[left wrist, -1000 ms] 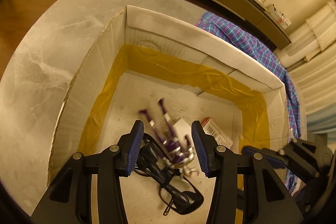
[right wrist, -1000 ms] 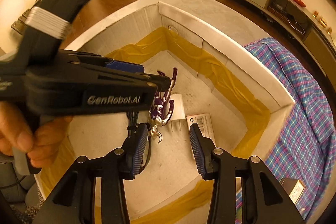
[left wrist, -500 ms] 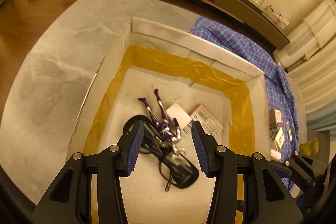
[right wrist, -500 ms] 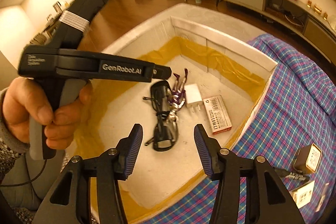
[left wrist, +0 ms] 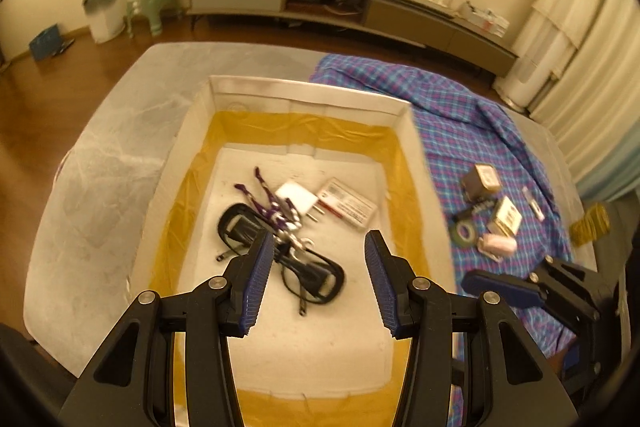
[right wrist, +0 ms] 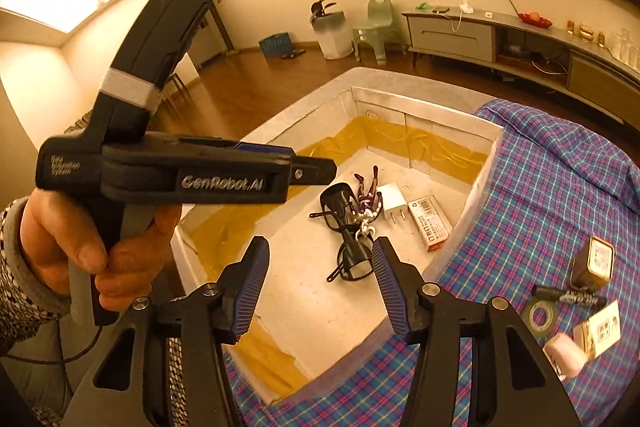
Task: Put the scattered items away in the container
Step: 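Move both open tools back over the plaid cloth toward remaining items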
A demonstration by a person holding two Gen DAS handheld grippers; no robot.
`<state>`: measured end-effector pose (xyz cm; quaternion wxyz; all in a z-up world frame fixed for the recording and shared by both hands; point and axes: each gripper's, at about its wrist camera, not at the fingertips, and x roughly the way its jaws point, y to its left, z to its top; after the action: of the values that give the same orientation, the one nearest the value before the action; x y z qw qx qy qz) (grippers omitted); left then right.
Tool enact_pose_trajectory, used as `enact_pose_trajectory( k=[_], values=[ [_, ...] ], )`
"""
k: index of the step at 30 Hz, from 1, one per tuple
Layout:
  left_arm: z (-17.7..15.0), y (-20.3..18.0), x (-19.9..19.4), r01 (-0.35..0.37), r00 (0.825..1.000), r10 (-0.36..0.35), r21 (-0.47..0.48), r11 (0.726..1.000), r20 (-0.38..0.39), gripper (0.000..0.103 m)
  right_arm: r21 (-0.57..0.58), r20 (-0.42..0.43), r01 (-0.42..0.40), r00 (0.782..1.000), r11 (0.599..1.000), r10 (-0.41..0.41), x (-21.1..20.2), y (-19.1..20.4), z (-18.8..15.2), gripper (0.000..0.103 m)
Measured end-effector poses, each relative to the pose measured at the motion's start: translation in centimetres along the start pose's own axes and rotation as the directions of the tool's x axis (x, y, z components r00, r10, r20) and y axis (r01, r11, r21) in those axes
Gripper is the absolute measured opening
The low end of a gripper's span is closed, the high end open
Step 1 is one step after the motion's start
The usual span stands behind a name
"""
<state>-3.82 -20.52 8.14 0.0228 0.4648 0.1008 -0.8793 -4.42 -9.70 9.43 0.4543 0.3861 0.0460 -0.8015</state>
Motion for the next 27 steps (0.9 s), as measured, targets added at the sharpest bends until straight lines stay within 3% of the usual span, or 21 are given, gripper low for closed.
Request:
enact_pose_trajectory(
  k=[11,17,27],
  values=[
    [-4.4,-5.3,-2.3,0.065,0.997,-0.068,0.123,0.990,0.022,0.050,0.054,0.099,0.004,0.995,0.999,-0.010,-4.1,-0.8,-5.0,0.055],
    [-5.4,-10.1,-1.4,0.130,0.991,-0.130,0.179,0.975,-0.015,0.050,0.139,0.130,0.040,0.990,0.989,-0.059,-6.7,-4.2,-7.8,0.055],
    [-6.2,-16.6,2.7,0.172,0.984,-0.156,0.199,0.965,-0.091,0.050,0.268,0.153,0.099,0.978,0.958,-0.143,-9.7,-10.8,-11.7,0.055]
  ],
)
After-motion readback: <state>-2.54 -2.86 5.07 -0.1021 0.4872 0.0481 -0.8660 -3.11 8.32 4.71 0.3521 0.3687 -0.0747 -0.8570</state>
